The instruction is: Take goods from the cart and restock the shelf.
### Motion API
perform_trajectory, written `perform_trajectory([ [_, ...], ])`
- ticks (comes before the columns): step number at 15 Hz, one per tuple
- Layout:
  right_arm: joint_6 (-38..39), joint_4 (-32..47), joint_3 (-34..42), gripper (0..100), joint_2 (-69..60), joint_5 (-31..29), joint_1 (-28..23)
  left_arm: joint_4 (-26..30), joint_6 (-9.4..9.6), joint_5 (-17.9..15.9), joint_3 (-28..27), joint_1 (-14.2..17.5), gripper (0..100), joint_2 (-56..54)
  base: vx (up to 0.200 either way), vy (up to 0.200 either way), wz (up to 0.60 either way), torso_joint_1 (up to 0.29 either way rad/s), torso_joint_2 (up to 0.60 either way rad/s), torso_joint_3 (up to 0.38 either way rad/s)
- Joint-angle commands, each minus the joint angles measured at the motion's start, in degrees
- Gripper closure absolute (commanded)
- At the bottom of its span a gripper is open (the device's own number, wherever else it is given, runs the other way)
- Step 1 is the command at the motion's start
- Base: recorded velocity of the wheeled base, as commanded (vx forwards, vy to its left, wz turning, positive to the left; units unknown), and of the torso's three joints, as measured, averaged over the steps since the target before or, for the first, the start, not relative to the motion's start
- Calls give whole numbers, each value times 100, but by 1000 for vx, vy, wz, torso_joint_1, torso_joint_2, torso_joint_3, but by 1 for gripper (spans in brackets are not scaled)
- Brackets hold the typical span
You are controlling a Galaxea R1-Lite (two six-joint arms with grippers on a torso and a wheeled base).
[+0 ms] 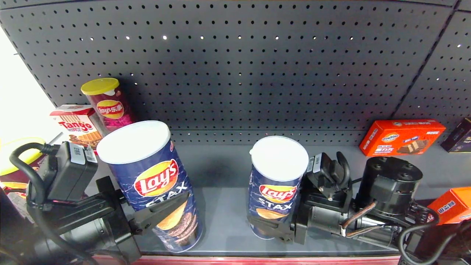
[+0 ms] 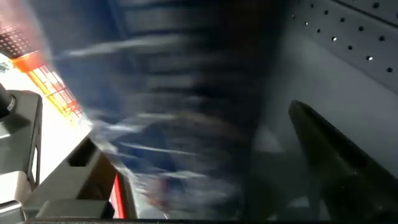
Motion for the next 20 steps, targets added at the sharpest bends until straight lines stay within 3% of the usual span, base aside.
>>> perform_trajectory([
  [1,5,-2,213,0,-285,-1,-22,-2,-5,-2,2,-2,100,6,0,0,0,0,0,0],
  [7,22,42,1075,0,-1682,-19,-66,-2,-5,7,11,-2,100,-3,0,0,0,0,0,0],
  [12,31,262,1989,0,-3159,-19,-567,-2,4,7,11,-2,100,-12,0,0,0,0,0,0],
  [15,49,772,2252,0,-4012,-203,-1051,-20,4,16,-24,-2,100,-3,0,0,0,0,0,0],
  [18,295,1809,2472,0,-5268,-1170,-1068,-46,4,25,-15,-2,100,-12,0,0,0,0,0,0],
  [20,347,2978,2727,0,-6516,-1662,-1095,-64,4,16,-59,-11,100,-12,0,0,0,0,0,0],
])
